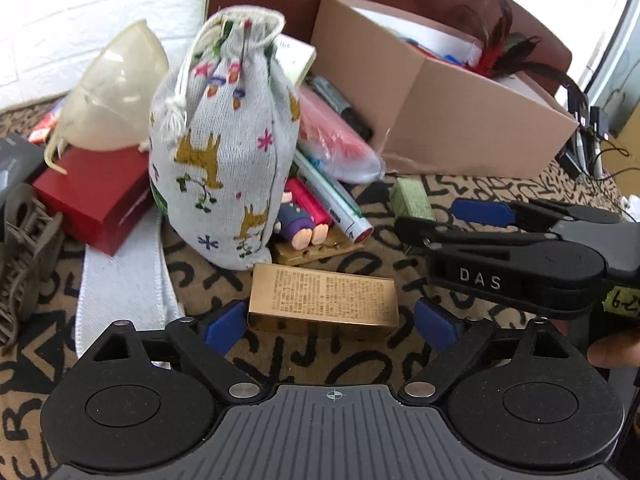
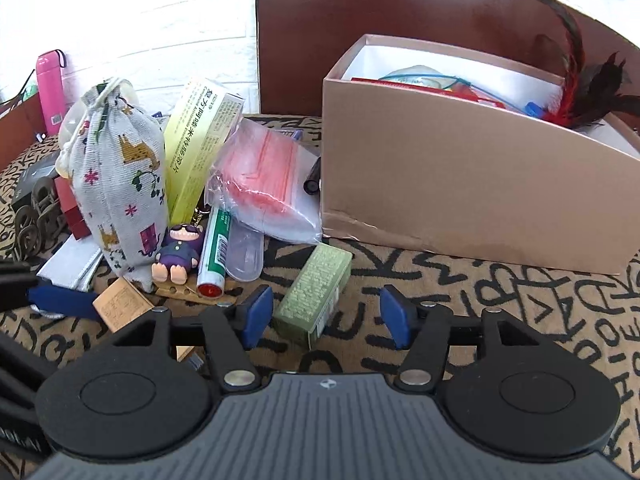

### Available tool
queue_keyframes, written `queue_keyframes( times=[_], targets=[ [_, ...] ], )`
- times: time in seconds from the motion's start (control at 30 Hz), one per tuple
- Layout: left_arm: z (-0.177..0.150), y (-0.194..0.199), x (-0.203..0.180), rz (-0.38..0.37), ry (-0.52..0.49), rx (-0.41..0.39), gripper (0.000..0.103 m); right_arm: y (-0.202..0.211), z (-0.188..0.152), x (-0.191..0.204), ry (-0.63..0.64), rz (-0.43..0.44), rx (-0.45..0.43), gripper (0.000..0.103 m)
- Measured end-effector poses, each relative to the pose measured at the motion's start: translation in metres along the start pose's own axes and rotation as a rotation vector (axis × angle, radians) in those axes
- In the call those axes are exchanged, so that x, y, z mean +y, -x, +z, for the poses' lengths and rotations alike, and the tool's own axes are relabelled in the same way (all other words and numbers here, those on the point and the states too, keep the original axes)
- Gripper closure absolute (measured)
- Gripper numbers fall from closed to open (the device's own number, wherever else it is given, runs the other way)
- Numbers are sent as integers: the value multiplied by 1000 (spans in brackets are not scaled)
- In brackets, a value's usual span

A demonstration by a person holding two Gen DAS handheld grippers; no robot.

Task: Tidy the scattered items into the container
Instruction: 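Grasp the gold box with the left tool while the right tool grasps the green box, then carry both boxes over the cardboard box and open both tools to drop them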

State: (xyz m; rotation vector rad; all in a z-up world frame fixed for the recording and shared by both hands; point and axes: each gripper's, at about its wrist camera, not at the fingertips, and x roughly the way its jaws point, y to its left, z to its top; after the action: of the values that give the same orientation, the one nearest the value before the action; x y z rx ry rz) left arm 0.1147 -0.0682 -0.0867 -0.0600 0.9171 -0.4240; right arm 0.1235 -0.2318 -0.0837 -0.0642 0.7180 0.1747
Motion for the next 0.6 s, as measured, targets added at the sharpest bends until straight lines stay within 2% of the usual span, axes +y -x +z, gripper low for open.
queue_keyframes(
  times=[0.03,0.07,0.1,0.17,0.2,0.57,0.6],
  targets=[
    [0,-4,2,-5,5,3,9,-3,1,0,2,8,5,41],
    [-1,-6,3,-2,3,-1,10,-8,1,2,7,19,19,46],
    [-1,-7,1,16,-18,-14,18,-12,0,2,3,21,35,63],
    [-2,-6,-1,32,-44,-23,20,-12,-1,1,9,13,35,75],
    [-2,-4,0,29,-36,-22,20,-9,-1,0,15,5,41,77],
    [-26,17,-10,-24,-96,15,19,36,-33,-18,22,21,92,77],
    [-26,16,-12,-18,-105,13,12,38,-34,-18,16,17,88,77]
  ],
)
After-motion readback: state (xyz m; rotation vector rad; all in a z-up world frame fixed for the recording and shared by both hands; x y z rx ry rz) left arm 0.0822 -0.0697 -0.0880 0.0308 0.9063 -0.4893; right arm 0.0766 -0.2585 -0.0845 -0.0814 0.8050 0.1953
